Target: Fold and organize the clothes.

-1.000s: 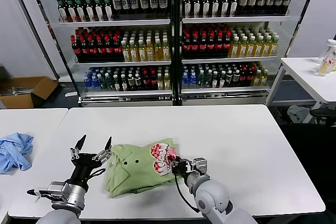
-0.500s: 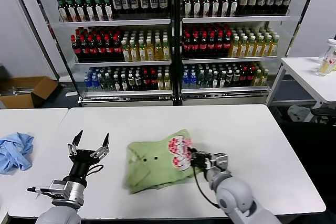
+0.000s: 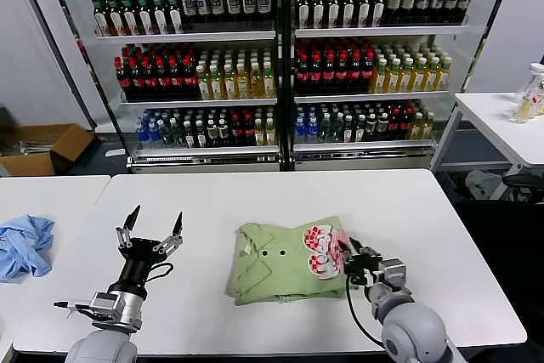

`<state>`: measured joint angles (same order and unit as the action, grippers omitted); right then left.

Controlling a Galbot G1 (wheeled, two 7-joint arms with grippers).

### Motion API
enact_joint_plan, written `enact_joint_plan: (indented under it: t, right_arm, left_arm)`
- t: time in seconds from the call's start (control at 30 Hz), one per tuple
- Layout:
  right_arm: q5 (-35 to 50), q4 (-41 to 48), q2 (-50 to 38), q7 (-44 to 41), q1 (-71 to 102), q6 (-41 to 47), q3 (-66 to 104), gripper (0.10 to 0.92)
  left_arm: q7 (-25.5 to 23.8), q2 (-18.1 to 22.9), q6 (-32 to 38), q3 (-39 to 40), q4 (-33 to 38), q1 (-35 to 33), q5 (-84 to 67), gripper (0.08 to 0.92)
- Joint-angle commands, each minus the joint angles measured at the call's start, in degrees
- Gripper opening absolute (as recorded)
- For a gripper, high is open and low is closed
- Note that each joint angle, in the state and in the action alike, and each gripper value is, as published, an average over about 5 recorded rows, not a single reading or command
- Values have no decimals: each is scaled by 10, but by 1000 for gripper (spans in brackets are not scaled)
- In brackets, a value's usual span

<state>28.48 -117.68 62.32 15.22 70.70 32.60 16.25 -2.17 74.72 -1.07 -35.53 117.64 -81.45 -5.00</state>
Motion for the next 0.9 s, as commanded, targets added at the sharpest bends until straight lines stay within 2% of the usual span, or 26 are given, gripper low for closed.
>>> enact_joint_plan:
  t: [0.03,0.13,0.33,0.5,0.6,0.9]
  right_arm:
    - [-100,-60,-9,-13,32,-34,88,420]
    - [-98,-64,-17,-17,9,-51,116,507]
    - [-99,7,-35,-33,-35,-99,148,663]
    - [-118,42,-39,-48,-43,-139,151,793]
    - [-128,57,-35,-57,-40,-155,150,819]
    - [-131,51,-30,-66,-26,-164,155,823]
  left_arm:
    - [-18,2,18,-1,-7,5,14,823]
    - [-23,2,20,-3,-9,7,15,823]
    - [-29,9,30,-8,-16,18,16,823]
    - [-33,-1,40,-15,-19,19,18,823]
    - [-27,-7,40,-15,-20,21,17,823]
    - [-26,-22,36,-11,-46,47,11,823]
